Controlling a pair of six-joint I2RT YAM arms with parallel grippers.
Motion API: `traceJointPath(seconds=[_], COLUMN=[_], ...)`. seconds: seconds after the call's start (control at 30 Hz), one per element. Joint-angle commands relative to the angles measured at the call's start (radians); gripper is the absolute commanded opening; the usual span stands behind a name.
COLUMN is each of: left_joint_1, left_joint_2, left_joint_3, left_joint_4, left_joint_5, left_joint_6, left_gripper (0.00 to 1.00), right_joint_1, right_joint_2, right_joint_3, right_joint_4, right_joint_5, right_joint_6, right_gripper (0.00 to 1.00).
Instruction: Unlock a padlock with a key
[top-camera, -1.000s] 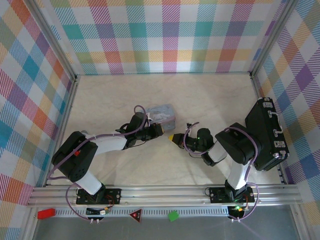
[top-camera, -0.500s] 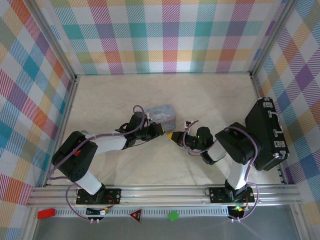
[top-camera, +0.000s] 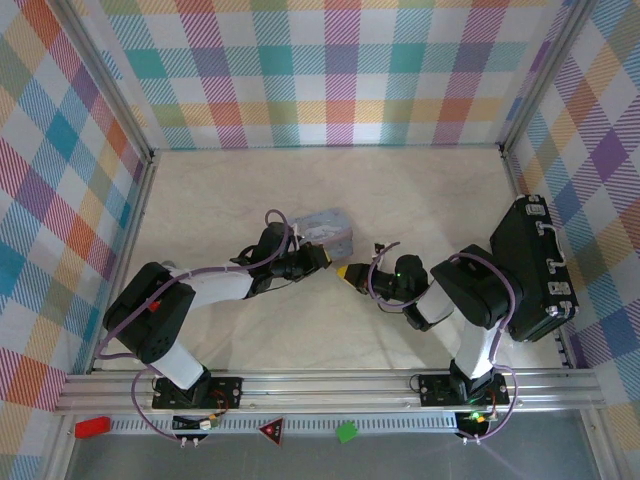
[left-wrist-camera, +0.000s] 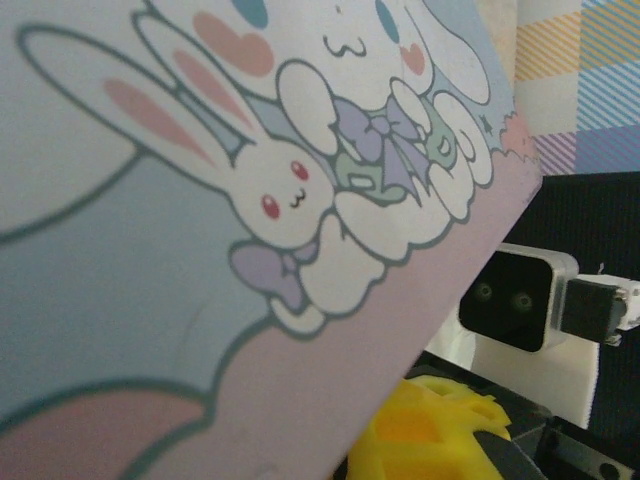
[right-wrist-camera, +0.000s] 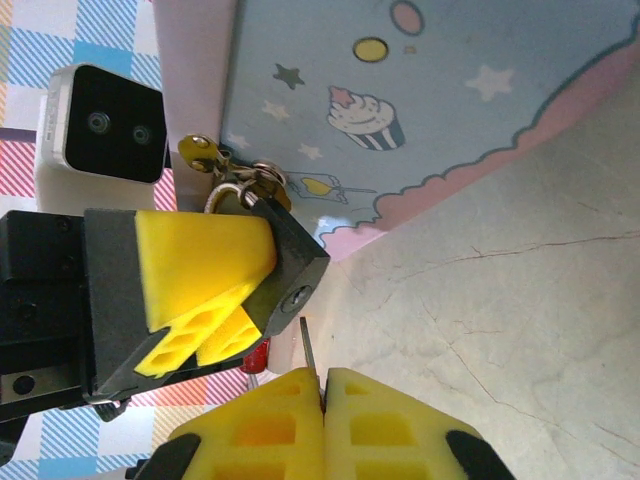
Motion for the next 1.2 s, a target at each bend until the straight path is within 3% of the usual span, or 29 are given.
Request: traceJointPath(seconds=[0.0, 0.43, 1.17], left_joint_1=[0.016, 0.045, 0.082], left_joint_2=[-0.011, 0.056, 0.018], left_joint_3=[0.032, 0.015, -0.014], left_joint_4=[0.07, 0.2, 0.236], left_joint_5=[0.034, 0.1, 0.207], left_joint_6=[-0.021, -0.088, -0.116], left_gripper=[0.03, 0.01, 0.0], right_joint_1=[-0.007, -0.034, -0.037], right_joint_2=[-0.022, -0.072, -0.018], right_joint_3=[-0.005, -0.007, 0.059], right_joint_4=[0.04, 0.04, 0.04], right_joint_5=[-0.004, -0.017, -0.055], right_joint_6=[0.014, 0.003, 0.068], right_gripper=[0.0, 0.0, 0.0])
